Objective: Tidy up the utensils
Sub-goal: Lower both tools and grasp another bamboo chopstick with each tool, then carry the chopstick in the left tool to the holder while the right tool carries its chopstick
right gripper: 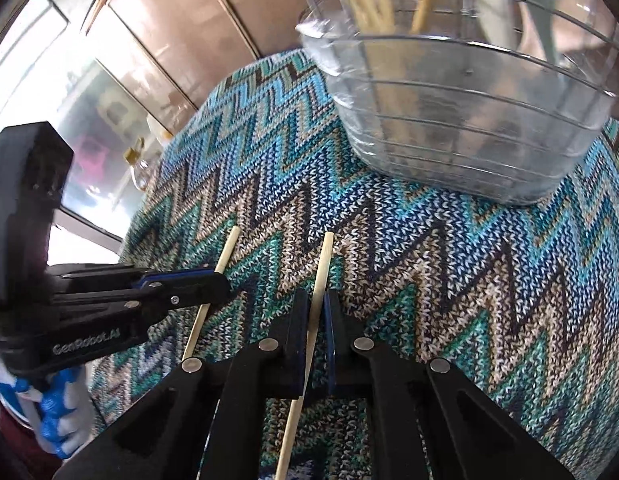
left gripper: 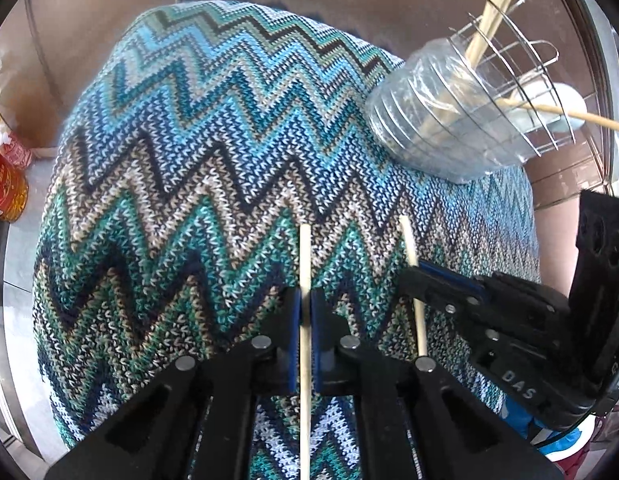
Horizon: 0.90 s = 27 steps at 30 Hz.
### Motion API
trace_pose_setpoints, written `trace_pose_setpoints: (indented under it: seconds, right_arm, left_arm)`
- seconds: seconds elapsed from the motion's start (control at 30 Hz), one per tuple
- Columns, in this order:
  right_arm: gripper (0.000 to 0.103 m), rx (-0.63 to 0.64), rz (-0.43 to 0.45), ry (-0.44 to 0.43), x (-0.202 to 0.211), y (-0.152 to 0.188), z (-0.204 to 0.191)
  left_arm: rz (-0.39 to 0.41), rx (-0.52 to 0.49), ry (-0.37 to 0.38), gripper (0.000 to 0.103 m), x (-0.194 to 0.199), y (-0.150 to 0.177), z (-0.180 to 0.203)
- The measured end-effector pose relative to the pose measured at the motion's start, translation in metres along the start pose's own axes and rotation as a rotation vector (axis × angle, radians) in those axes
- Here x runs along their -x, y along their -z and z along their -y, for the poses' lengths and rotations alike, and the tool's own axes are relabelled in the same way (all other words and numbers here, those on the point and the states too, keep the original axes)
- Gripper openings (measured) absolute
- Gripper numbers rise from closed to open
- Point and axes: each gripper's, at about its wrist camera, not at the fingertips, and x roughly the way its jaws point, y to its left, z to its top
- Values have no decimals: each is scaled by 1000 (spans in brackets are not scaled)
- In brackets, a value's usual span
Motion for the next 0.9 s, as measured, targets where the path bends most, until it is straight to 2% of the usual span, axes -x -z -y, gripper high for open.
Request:
trace_pose_setpoints:
  seconds: [0.2,0.5,0.77,0.9]
  right_arm:
    - [7,9,55,-12,24,11,0]
    - [6,-8,200,-59,79,38,9]
    - [5,25,349,-55,134,62,-2]
    - [5,42,407,-45,157,77,-12]
  left_arm:
    - [49,8,13,4,15,2,-4]
    - [128,10,18,4,51,22,-6]
    - [277,-16,28,4,94,48,15]
    - [368,-56,-2,4,122,66,33]
